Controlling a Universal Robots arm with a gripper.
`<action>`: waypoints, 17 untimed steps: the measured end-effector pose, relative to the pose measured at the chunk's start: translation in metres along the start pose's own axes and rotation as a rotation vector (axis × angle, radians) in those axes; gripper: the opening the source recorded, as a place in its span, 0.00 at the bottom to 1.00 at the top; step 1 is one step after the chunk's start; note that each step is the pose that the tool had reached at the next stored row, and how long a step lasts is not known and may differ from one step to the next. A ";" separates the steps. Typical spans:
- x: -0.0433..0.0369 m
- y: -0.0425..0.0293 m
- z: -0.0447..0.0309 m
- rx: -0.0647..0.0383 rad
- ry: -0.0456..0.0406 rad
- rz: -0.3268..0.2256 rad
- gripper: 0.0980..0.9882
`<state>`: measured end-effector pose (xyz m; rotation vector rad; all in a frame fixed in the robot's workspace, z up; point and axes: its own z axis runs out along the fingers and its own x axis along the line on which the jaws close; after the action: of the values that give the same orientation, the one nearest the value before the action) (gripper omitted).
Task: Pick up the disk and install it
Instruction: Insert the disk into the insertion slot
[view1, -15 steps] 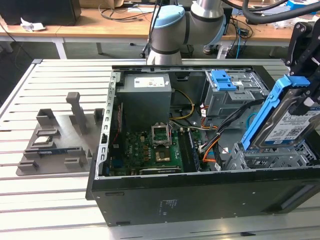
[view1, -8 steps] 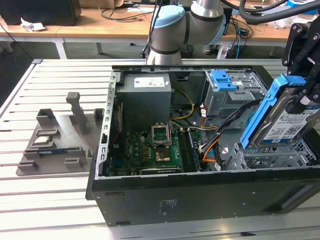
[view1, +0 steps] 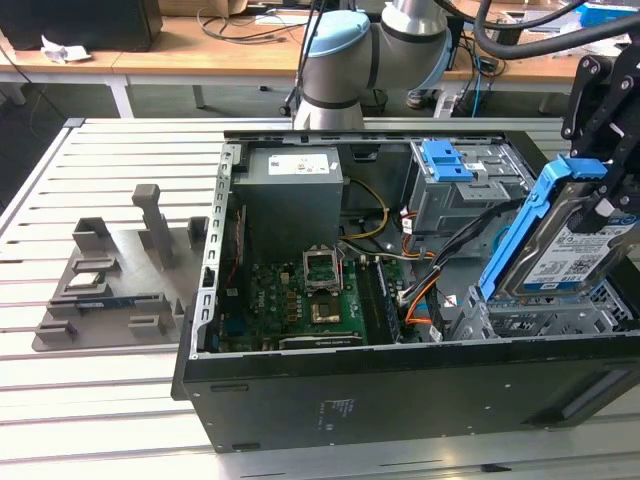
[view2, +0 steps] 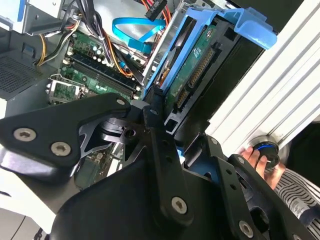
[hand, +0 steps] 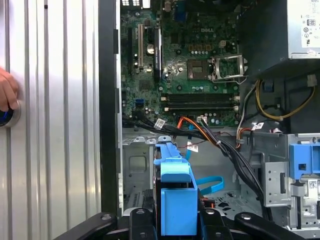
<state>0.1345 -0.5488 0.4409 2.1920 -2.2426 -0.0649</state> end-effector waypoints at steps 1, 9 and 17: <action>0.0001 -0.0001 0.0034 0.000 -0.0003 0.000 0.30; 0.0005 -0.0006 0.0186 -0.001 0.0000 0.000 0.30; 0.0008 -0.0010 0.0303 -0.001 0.0000 0.000 0.30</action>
<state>0.1344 -0.5488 0.4106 2.1916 -2.2424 -0.0656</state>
